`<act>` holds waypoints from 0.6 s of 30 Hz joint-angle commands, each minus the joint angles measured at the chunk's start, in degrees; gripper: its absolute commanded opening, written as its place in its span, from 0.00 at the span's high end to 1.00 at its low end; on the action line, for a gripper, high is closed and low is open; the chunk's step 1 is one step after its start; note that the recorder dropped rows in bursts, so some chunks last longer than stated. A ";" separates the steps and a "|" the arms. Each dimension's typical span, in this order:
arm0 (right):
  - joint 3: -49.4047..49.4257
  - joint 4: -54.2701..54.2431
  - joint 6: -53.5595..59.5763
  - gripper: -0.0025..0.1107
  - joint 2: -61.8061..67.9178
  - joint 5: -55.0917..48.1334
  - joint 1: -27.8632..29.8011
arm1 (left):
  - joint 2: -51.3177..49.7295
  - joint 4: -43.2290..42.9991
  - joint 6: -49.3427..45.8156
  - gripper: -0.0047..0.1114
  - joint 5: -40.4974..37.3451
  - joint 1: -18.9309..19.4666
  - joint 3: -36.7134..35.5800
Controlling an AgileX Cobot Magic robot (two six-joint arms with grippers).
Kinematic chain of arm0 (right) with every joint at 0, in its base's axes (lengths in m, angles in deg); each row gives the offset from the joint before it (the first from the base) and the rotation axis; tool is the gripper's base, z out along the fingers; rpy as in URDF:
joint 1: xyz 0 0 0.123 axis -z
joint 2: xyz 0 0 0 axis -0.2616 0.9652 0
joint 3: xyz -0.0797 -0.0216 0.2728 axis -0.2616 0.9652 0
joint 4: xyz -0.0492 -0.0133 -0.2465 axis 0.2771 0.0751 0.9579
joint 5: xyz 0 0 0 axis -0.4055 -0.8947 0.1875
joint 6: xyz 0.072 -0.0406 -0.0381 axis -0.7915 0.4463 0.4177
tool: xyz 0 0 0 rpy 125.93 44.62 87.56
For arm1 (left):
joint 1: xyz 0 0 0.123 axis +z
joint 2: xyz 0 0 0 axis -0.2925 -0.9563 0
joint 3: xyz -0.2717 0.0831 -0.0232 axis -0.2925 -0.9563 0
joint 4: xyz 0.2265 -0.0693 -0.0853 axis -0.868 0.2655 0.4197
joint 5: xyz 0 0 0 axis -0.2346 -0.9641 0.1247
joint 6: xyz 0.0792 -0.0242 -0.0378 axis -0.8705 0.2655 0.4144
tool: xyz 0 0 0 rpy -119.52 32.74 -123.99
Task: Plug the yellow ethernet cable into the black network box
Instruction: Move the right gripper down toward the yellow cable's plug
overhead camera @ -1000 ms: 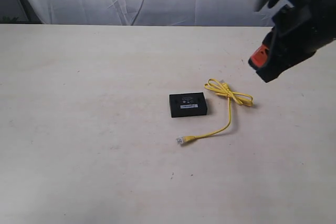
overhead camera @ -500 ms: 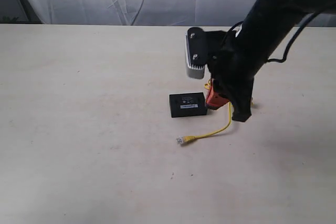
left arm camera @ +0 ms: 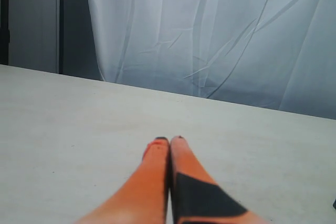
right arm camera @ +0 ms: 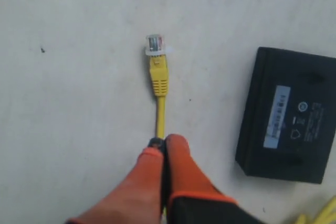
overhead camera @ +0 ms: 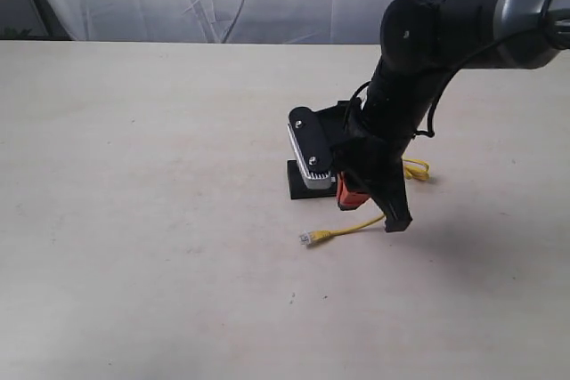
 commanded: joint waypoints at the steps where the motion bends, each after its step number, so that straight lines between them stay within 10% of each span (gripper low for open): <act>1: -0.35 0.51 1.24 0.86 1.59 1.99 -1.86 | 0.36 -0.11 0.00 0.96 0.77 -0.06 -0.29; 7: -0.35 3.40 1.88 0.61 3.14 4.14 -2.32 | 0.36 -0.11 0.00 0.96 0.77 -0.06 -0.29; 18: -0.35 2.79 1.88 0.57 5.68 5.42 -2.32 | 0.36 -0.36 0.00 0.96 0.75 -0.06 -0.29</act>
